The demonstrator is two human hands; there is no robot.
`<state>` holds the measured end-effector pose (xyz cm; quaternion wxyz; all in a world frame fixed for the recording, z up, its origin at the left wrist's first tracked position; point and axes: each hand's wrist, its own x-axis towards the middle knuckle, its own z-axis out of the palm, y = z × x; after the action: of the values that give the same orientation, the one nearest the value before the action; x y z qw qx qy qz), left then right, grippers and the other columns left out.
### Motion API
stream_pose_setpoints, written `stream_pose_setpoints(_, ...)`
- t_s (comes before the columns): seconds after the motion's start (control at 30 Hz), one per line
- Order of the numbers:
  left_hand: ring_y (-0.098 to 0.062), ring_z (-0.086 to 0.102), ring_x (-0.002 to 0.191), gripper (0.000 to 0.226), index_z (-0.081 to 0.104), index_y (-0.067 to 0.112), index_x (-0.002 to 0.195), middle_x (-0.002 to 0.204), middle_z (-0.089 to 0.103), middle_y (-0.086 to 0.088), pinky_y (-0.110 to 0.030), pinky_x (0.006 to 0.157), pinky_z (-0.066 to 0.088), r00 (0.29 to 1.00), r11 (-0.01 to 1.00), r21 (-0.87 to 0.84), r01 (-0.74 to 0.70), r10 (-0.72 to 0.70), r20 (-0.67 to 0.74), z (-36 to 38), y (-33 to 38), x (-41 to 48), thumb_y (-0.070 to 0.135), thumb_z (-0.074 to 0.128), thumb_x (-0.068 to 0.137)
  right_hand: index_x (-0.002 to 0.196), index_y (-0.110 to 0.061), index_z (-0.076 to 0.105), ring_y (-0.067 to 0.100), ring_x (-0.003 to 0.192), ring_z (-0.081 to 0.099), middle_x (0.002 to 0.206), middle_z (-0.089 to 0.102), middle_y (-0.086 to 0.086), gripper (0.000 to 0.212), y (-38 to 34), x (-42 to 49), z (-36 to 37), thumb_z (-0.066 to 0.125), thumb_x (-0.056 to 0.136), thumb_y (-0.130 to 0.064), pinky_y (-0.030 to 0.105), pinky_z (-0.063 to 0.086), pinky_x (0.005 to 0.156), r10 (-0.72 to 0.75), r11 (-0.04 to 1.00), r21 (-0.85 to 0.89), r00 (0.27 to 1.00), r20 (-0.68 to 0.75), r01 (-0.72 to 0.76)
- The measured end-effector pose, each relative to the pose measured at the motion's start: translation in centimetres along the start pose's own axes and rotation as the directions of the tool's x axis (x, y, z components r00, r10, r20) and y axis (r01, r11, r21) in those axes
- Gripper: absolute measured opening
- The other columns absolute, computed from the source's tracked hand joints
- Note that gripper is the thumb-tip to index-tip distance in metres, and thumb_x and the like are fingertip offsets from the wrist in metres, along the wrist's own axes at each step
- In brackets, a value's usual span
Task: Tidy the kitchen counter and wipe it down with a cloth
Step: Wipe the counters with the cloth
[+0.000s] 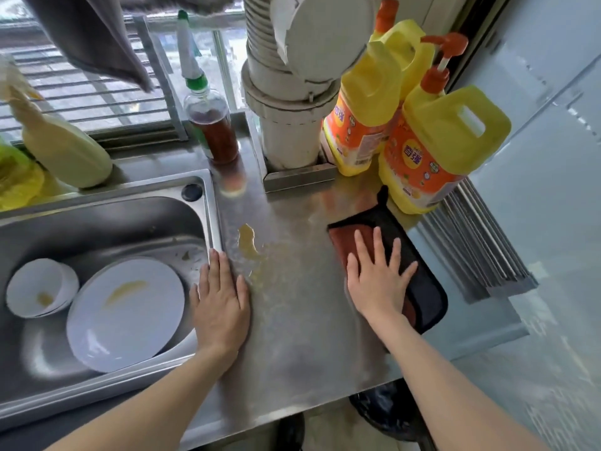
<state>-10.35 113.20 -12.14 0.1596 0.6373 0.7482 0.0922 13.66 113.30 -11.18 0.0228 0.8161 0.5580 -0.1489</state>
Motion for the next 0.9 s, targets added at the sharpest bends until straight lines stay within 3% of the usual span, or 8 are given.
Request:
stream_pose_setpoints(0.07, -0.017, 0.008, 0.145, 0.055, 0.011, 0.013, 0.148, 0.158, 0.005, -0.002, -0.038, 0.115, 0.011, 0.999, 1.000, 0.004, -0.025, 0.025, 0.022, -0.2, 0.1, -0.1, 0.034, 0.024, 0.099, 0.145, -0.041, -0.010, 0.034, 0.144, -0.010, 0.158, -0.010, -0.005, 0.052, -0.9, -1.4, 0.6, 0.008, 0.097, -0.049, 0.067, 0.005, 0.109, -0.021, 0.999, -0.025, 1.000, -0.002, 0.021)
stream_pose_setpoints(0.2, -0.014, 0.004, 0.145, 0.055, 0.011, 0.011, 0.148, 0.158, 0.003, -0.002, -0.036, 0.116, 0.010, 0.999, 0.999, -0.038, -0.032, 0.034, 0.042, -0.4, 0.2, 0.0, 0.030, 0.028, 0.099, 0.146, -0.042, 0.016, 0.037, 0.143, 0.017, 0.157, 0.019, -0.006, 0.051, -1.2, -5.4, 1.8, 0.021, 0.096, -0.052, 0.070, 0.019, 0.103, -0.367, 0.926, -0.083, 0.930, 0.027, 0.367)
stream_pose_setpoints(0.27, -0.015, 0.007, 0.144, 0.055, 0.012, 0.011, 0.148, 0.158, 0.005, -0.002, -0.035, 0.115, 0.011, 0.999, 0.998, -0.058, -0.034, 0.036, 0.028, -0.5, 0.2, 0.0, 0.028, 0.029, 0.099, 0.144, -0.046, 0.021, 0.035, 0.143, 0.018, 0.156, 0.021, -0.009, 0.050, 0.1, -4.6, 1.5, 0.023, 0.094, -0.055, 0.069, 0.018, 0.104, -0.469, 0.872, -0.120, 0.880, 0.071, 0.474)
stream_pose_setpoints(0.4, -0.017, 0.012, 0.144, 0.055, 0.017, 0.009, 0.147, 0.157, 0.011, -0.004, -0.035, 0.115, 0.016, 0.999, 0.996, -0.079, -0.045, 0.045, -0.002, -0.4, 0.2, 0.0, 0.026, 0.033, 0.098, 0.143, -0.051, 0.002, 0.030, 0.145, -0.008, 0.158, -0.004, -0.014, 0.052, 1.6, 1.6, -0.4, 0.011, 0.093, -0.059, 0.063, -0.001, 0.110, -0.362, 0.926, -0.095, 0.930, 0.059, 0.366)
stream_pose_setpoints(0.6, -0.014, 0.012, 0.144, 0.062, 0.020, 0.011, 0.147, 0.156, 0.012, -0.001, -0.030, 0.115, 0.012, 0.998, 0.992, -0.109, -0.065, 0.061, -0.031, 0.0, -0.3, 0.1, 0.037, 0.021, 0.091, 0.147, -0.040, -0.004, 0.033, 0.145, -0.008, 0.159, -0.006, -0.004, 0.053, -1.6, 5.3, -1.2, 0.011, 0.097, -0.048, 0.065, 0.003, 0.111, -0.049, 0.999, -0.025, 0.998, -0.036, 0.048)
stream_pose_setpoints(0.7, -0.007, 0.009, 0.143, 0.064, 0.021, 0.012, 0.147, 0.156, 0.012, 0.001, -0.023, 0.115, 0.006, 0.997, 0.989, -0.133, -0.067, 0.062, -0.045, 0.0, -0.4, 0.1, 0.040, 0.015, 0.090, 0.148, -0.039, 0.006, 0.036, 0.145, 0.002, 0.159, 0.002, -0.004, 0.052, -3.7, 1.0, 0.6, 0.018, 0.098, -0.048, 0.066, 0.009, 0.108, -0.244, 0.969, -0.057, 0.969, -0.044, 0.241)
stream_pose_setpoints(0.8, -0.001, 0.008, 0.139, 0.064, 0.024, 0.013, 0.146, 0.155, 0.015, 0.003, -0.020, 0.114, 0.005, 0.996, 0.986, -0.158, -0.061, 0.051, -0.067, 0.0, -0.5, 0.1, 0.041, 0.012, 0.090, 0.145, -0.040, 0.026, 0.037, 0.141, 0.023, 0.155, 0.025, -0.004, 0.051, -5.0, -2.4, 1.8, 0.029, 0.094, -0.050, 0.068, 0.023, 0.102, -0.498, 0.859, -0.132, 0.867, 0.014, 0.495)
stream_pose_setpoints(0.9, -0.002, 0.011, 0.140, 0.059, 0.027, 0.013, 0.145, 0.153, 0.015, 0.008, -0.019, 0.115, 0.006, 0.996, 0.976, -0.206, -0.070, 0.056, -0.071, 0.0, -0.5, 0.2, 0.036, 0.016, 0.092, 0.144, -0.044, 0.023, 0.035, 0.143, 0.019, 0.156, 0.021, -0.007, 0.051, -5.3, -0.4, 1.4, 0.028, 0.093, -0.053, 0.067, 0.019, 0.105, -0.523, 0.843, -0.121, 0.851, 0.035, 0.524)
